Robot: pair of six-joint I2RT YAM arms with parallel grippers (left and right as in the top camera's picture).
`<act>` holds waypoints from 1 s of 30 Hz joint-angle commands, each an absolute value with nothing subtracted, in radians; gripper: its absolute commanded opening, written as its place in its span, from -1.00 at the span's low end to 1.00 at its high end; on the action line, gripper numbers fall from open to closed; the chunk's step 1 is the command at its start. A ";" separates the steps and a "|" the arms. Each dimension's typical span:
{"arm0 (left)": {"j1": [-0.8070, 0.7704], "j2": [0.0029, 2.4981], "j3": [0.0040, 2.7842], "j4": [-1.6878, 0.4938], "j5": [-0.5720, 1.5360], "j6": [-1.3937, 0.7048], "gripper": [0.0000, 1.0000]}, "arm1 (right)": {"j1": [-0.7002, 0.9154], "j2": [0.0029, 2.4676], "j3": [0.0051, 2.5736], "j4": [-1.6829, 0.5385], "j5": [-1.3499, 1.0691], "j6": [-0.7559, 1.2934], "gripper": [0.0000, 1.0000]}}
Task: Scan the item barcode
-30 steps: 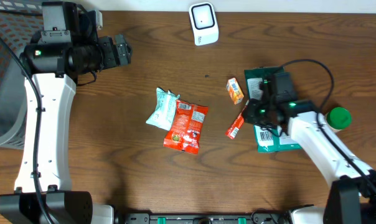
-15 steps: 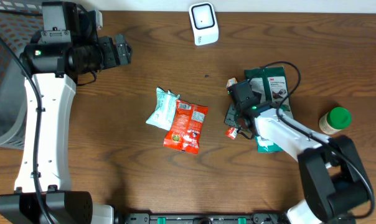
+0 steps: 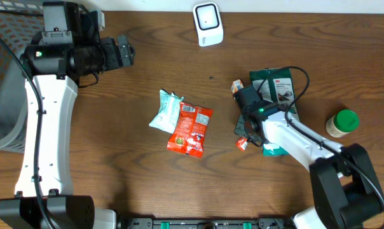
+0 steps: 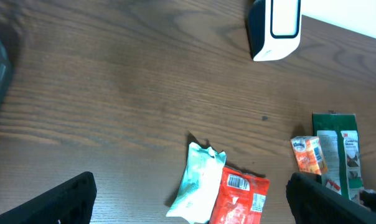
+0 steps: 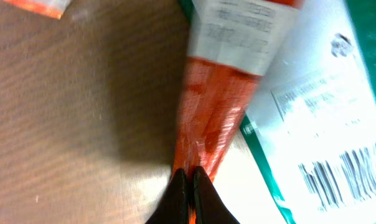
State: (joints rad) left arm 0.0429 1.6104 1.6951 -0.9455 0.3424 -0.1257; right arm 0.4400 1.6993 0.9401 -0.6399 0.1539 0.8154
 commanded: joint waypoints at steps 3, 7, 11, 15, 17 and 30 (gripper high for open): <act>0.043 1.614 1.706 -0.949 0.351 -0.116 0.95 | 0.509 1.628 0.934 -0.641 0.090 0.857 -0.98; 0.043 1.614 1.706 -0.949 0.351 -0.116 0.95 | 0.584 1.629 0.934 -0.628 0.074 0.898 -0.98; 0.043 1.614 1.706 -0.949 0.351 -0.116 0.95 | 0.674 1.629 0.934 -0.532 0.073 0.872 -0.88; 0.043 1.614 1.706 -0.949 0.351 -0.116 0.95 | 0.757 1.629 0.934 -0.414 0.081 0.821 -0.12; 0.043 1.614 1.706 -0.949 0.351 -0.116 0.95 | 0.781 1.629 0.934 -0.371 0.084 0.805 0.10; 0.043 1.614 1.706 -0.949 0.351 -0.116 0.95 | 0.777 1.630 1.132 -0.530 0.094 0.742 0.91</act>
State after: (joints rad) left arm 0.0429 1.6104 1.6951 -0.9455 0.3424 -0.1257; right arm 0.7818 1.6375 1.1213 -0.5255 0.0578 0.7639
